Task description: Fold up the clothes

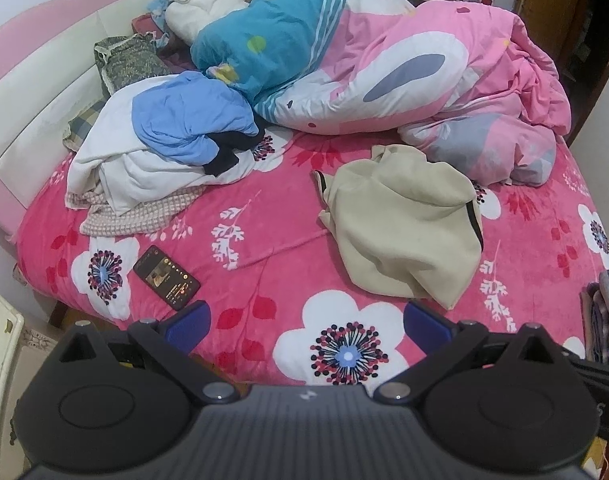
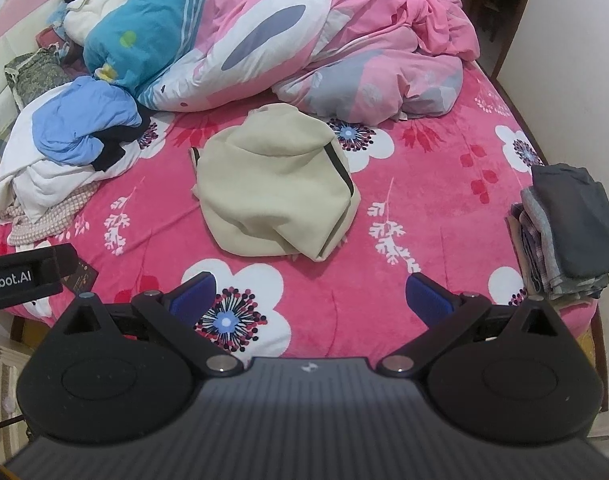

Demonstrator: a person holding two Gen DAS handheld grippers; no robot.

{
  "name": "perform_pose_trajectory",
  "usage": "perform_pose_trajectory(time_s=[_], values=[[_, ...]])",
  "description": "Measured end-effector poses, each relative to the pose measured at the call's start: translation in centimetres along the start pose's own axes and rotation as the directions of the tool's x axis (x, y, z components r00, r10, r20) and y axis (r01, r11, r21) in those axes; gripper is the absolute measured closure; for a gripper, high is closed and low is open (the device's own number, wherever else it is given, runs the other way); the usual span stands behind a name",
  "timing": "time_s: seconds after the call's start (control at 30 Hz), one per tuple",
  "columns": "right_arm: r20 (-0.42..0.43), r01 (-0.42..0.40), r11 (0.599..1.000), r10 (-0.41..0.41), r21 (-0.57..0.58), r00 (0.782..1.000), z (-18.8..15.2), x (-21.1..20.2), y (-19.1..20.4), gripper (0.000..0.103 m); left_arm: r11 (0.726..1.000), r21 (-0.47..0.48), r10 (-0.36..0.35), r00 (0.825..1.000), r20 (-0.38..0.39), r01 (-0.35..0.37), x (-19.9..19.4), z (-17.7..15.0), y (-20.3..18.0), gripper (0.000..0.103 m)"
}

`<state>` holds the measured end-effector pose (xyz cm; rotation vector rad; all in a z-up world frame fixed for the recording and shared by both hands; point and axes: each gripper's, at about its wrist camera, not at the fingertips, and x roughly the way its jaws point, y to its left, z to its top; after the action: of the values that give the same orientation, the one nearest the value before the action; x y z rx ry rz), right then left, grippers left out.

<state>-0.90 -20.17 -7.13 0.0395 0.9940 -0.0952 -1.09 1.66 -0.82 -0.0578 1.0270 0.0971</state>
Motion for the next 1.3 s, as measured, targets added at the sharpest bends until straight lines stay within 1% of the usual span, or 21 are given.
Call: perform_pose_trajectory(time_s=[0.2,0.63,1.17,1.3], values=[[-0.004,0.004,1.000,-0.004,-0.003,1.000,0.0,0.0,0.1,0.001,1.000,-0.014,0.003,1.000,-0.009,-0.003,0.2,0.0,0.3,0.000],[-0.011,0.004,1.000,-0.004,0.003,1.000,0.1,0.3,0.5,0.001,1.000,0.000,-0.002,1.000,-0.026,0.002,0.9,0.4,0.6,0.000],[-0.033,0.015,1.000,-0.014,0.025,0.999,1.0,1.5,2.1,0.002,1.000,0.023,-0.020,0.998,-0.052,0.021,2.9,2.0,1.6,0.000],[-0.040,0.019,0.999,-0.018,0.035,0.999,1.4,2.0,2.7,0.001,0.999,0.030,-0.037,0.997,-0.060,0.039,3.8,2.6,2.0,0.000]])
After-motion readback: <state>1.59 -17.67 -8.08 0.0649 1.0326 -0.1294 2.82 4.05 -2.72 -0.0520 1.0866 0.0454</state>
